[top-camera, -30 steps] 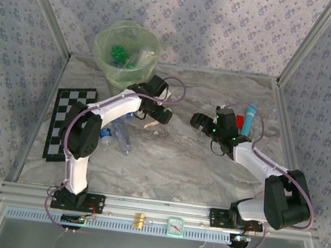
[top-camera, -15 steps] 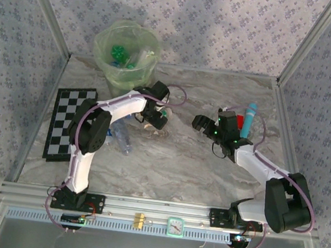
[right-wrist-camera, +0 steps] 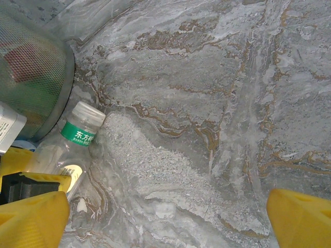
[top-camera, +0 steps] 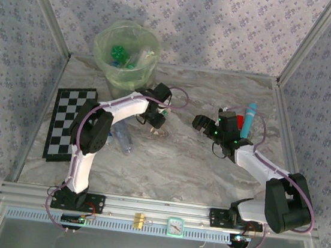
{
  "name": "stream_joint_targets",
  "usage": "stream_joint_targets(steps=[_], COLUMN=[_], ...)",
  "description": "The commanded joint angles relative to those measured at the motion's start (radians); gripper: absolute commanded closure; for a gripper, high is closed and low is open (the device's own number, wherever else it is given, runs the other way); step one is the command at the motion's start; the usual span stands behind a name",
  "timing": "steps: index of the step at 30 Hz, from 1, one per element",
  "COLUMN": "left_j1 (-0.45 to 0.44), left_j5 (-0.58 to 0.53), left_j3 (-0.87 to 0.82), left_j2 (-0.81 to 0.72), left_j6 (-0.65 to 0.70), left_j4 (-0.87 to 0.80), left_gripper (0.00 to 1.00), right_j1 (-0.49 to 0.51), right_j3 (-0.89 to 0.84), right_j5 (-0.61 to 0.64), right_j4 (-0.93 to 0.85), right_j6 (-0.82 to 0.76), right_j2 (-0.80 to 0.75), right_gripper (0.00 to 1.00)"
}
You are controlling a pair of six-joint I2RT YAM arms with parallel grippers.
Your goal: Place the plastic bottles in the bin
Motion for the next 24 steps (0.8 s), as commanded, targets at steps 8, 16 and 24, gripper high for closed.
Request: stream_joint_targets(steps=[8, 16, 24], left_j1=[-0.011, -0.008, 0.027], left_j5=[0.041, 0.195, 0.261], left_j3=[-0.009, -0.014, 0.037], left_j2=[-0.072, -0.272, -0.433], left_j6=[-0.016, -0.081, -0.105], left_j4=[0.009, 0.120, 0.225], left_gripper=[0.48, 0.49, 0.49], right_j1=[-0.008, -0.009, -0.009], right_j3=[-0.014, -0.014, -0.028], right_j5=[-0.001, -0.012, -0.055], right_j4=[0.016, 0.038, 0.096], right_j6=[0.015, 0.018, 0.024], right_j2=[-0.020, -0.012, -0.010], right_gripper=[0.00, 0.00, 0.00])
